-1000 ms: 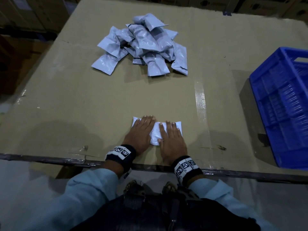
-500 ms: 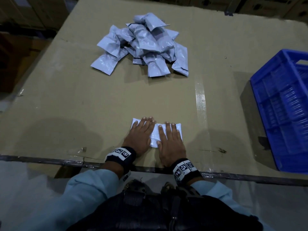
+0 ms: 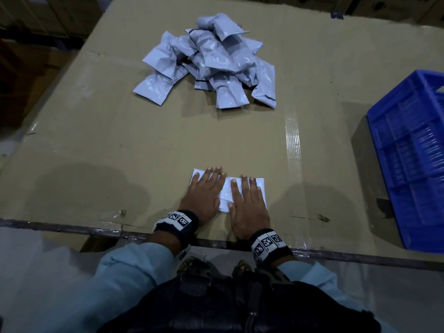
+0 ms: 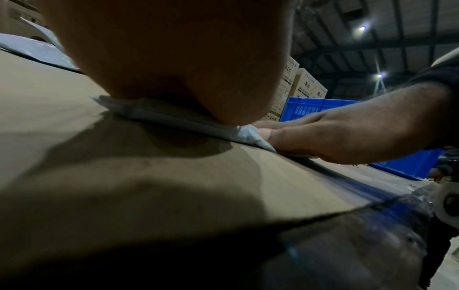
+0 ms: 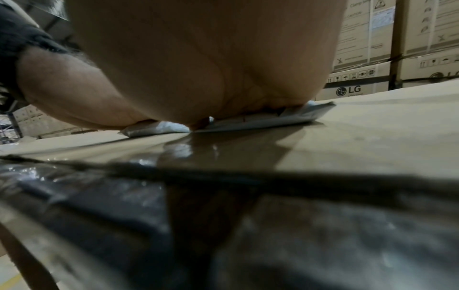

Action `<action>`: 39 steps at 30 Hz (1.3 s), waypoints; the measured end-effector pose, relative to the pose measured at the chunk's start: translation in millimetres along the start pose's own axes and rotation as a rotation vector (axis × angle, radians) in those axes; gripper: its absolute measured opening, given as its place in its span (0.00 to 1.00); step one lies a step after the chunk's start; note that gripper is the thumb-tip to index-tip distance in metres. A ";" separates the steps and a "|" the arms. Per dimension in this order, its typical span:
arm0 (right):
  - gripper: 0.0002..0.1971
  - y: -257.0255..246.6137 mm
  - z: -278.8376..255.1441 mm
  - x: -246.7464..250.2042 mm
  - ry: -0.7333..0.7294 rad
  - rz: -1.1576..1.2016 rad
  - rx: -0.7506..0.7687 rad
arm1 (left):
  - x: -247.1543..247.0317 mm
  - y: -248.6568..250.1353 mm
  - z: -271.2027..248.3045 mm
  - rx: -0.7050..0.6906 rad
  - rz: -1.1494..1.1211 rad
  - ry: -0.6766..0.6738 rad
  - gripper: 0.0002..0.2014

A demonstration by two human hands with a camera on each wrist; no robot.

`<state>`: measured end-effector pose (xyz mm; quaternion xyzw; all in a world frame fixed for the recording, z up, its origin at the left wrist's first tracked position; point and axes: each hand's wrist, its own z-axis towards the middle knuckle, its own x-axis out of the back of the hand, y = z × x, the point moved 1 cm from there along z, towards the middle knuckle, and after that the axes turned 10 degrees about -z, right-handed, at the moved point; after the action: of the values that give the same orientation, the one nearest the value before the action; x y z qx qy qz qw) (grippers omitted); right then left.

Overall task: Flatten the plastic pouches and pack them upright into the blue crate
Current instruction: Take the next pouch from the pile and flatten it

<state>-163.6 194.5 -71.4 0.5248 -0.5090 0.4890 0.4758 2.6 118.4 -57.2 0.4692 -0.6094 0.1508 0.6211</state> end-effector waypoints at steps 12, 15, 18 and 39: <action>0.34 0.1 0.2 -2.3 0.012 0.018 -0.008 | -1.4 0.7 0.0 0.022 0.013 0.017 0.38; 0.33 -0.2 -0.5 -0.7 0.029 0.031 -0.007 | -1.5 0.8 0.5 0.031 0.018 0.003 0.39; 0.33 -1.1 -0.2 0.7 0.034 0.039 -0.007 | -0.4 0.0 1.4 0.040 0.038 -0.010 0.39; 0.42 -16.4 -3.9 7.3 0.005 0.077 0.018 | -9.8 -5.3 -17.5 0.031 -0.058 0.021 0.38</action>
<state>-147.2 198.3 -63.8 0.5076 -0.5233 0.5129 0.4533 15.3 132.8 -64.9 0.4948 -0.5866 0.1469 0.6240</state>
